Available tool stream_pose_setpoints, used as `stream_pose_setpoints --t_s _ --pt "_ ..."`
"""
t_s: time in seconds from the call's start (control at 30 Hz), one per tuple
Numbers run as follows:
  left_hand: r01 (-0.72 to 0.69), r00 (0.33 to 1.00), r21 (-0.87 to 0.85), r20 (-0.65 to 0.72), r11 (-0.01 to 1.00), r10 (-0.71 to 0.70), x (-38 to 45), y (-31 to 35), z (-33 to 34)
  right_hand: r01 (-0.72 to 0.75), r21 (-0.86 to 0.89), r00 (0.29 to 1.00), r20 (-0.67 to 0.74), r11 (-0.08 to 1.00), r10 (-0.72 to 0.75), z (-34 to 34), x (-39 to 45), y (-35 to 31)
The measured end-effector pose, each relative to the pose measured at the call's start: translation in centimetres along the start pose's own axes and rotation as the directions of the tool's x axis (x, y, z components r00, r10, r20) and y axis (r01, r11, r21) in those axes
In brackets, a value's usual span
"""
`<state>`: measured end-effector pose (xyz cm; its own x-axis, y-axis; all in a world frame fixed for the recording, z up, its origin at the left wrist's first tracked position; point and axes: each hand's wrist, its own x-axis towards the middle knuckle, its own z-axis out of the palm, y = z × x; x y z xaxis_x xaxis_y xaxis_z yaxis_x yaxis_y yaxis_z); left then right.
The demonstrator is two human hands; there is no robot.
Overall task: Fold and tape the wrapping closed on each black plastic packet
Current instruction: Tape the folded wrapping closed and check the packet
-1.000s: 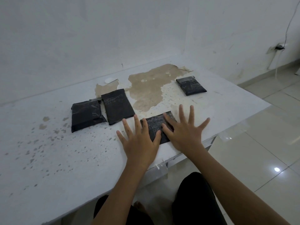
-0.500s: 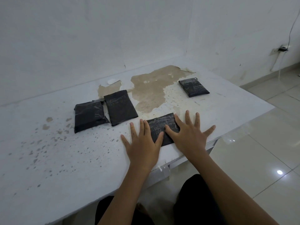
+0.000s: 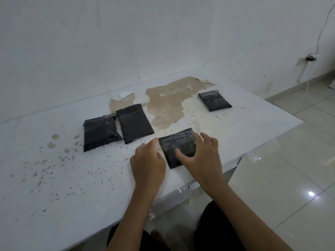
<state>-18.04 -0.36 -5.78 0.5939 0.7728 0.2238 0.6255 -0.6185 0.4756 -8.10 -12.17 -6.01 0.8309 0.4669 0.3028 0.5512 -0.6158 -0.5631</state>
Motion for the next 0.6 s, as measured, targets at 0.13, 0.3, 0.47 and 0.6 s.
stream_pose_setpoints --t_s 0.13,0.3,0.47,0.6 --pt "-0.085 0.995 0.008 -0.060 0.996 0.085 1.9 -2.6 -1.0 -0.013 -0.209 0.987 0.155 0.978 0.046 1.3 -0.3 -1.3" --pt "-0.163 0.978 0.150 -0.105 0.975 0.179 2.4 -4.3 -0.2 0.039 -0.130 0.998 0.055 0.991 -0.032 1.5 2.0 -0.3" --pt "-0.176 0.973 0.178 -0.121 0.968 0.199 2.8 -4.3 0.5 -0.003 -0.063 1.000 0.029 0.998 0.005 1.9 9.6 -0.1" --pt "-0.178 0.972 0.153 -0.125 0.972 0.197 3.2 -4.5 0.8 -0.013 -0.136 0.997 0.068 0.991 0.023 3.8 15.6 -1.1"
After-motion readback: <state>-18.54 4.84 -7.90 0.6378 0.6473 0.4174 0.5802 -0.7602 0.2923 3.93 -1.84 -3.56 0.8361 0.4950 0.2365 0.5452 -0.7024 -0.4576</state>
